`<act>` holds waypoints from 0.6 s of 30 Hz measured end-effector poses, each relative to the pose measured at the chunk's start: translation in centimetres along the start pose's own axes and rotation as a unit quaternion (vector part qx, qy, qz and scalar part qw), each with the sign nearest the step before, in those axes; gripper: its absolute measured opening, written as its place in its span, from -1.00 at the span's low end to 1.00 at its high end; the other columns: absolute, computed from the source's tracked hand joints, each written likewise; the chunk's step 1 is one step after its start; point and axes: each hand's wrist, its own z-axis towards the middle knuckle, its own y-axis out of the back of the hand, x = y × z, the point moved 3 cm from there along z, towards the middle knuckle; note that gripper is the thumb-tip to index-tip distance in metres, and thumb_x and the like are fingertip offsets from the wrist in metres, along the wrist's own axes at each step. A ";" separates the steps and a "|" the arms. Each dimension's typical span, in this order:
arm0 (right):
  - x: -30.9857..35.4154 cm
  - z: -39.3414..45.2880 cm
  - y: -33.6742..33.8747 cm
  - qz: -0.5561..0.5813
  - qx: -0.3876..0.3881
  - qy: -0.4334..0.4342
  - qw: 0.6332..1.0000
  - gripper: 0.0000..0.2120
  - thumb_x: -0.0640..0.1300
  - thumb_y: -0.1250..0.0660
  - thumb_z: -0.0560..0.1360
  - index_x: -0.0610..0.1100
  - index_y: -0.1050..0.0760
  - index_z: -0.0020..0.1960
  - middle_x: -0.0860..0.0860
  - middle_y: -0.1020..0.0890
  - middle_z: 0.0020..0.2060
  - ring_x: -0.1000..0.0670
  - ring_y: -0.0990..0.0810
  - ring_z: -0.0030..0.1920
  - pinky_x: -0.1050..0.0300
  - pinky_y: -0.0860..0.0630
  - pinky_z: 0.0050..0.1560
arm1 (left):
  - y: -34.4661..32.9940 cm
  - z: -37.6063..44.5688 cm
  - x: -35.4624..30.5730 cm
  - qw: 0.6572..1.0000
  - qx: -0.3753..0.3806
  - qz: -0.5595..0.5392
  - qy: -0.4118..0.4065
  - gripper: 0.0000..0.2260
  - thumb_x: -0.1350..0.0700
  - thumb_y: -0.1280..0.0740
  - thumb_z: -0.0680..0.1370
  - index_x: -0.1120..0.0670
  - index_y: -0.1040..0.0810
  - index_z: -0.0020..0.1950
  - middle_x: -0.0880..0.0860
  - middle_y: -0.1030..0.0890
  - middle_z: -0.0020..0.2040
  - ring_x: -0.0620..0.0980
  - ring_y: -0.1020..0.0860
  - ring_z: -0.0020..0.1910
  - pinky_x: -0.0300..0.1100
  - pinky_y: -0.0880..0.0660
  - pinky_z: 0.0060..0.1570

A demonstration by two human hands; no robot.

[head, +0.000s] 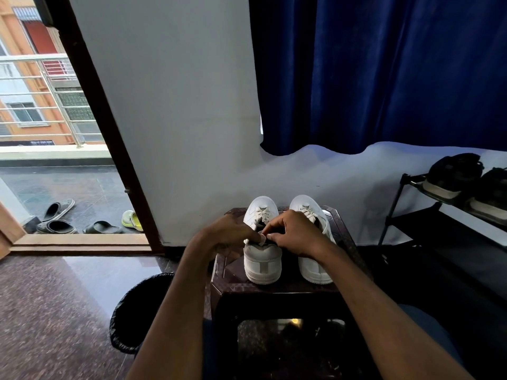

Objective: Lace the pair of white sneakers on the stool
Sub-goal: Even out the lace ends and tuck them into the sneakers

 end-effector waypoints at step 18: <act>-0.1 -0.6 -1.6 -0.166 0.085 -0.028 0.982 -0.65 -0.13 -0.14 0.61 -0.08 -0.70 0.12 -0.13 -0.50 0.12 -0.13 -0.40 0.27 -0.01 -0.37 0.33 | -0.8 1.2 0.0 0.975 -0.168 0.142 0.040 -0.65 -0.06 -0.35 0.25 0.07 -0.61 -0.04 0.15 -0.70 -0.05 0.20 -0.67 -0.02 -0.14 -0.50 -0.12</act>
